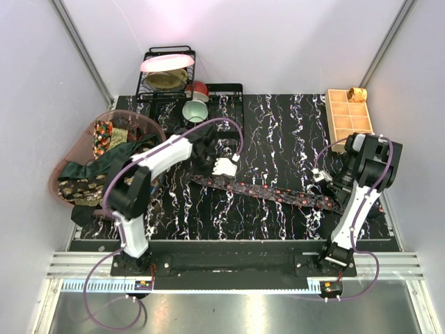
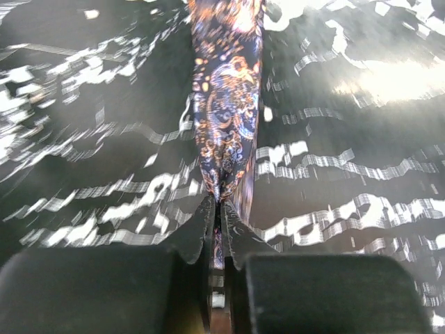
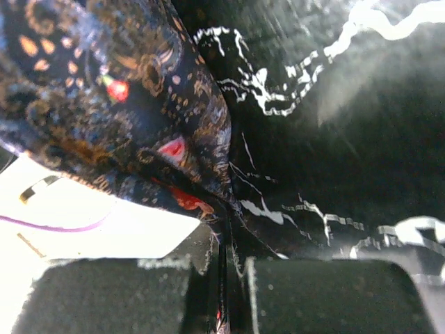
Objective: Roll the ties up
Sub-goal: Flatten out the tie at the center of the board.
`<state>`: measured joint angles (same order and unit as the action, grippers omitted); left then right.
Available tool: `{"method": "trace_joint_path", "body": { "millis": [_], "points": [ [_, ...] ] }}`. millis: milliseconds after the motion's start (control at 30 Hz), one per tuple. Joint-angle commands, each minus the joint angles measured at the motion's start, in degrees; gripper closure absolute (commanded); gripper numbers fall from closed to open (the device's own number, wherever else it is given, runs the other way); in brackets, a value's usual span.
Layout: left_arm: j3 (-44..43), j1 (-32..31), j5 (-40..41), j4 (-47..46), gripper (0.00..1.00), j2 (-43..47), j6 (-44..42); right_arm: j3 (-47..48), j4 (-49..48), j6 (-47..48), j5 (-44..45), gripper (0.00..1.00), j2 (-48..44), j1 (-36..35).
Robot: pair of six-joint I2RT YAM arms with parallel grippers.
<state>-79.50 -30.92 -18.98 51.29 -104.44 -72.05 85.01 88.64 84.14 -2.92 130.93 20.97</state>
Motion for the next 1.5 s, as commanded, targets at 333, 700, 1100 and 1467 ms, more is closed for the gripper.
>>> {"method": "trace_joint_path", "body": {
  "millis": [333,700,1100,1467],
  "points": [
    [-3.55,1.65,2.82,-2.16,0.70,-7.97,1.30,13.86,4.87,-6.53,-2.09,0.75,12.06,-0.76],
    [-12.33,-4.32,-13.53,-13.55,0.01,-1.99,15.26,12.72,4.79,-6.80,-4.02,0.69,12.68,-1.20],
    [-31.84,-20.67,-14.33,-23.68,0.01,-22.63,29.95,11.23,4.79,-6.71,-6.05,0.72,11.54,-1.55],
    [-44.22,-25.42,-8.63,-24.76,0.01,-35.73,39.45,9.38,4.79,-6.09,-5.52,0.71,7.76,-4.36]
  ]
}}
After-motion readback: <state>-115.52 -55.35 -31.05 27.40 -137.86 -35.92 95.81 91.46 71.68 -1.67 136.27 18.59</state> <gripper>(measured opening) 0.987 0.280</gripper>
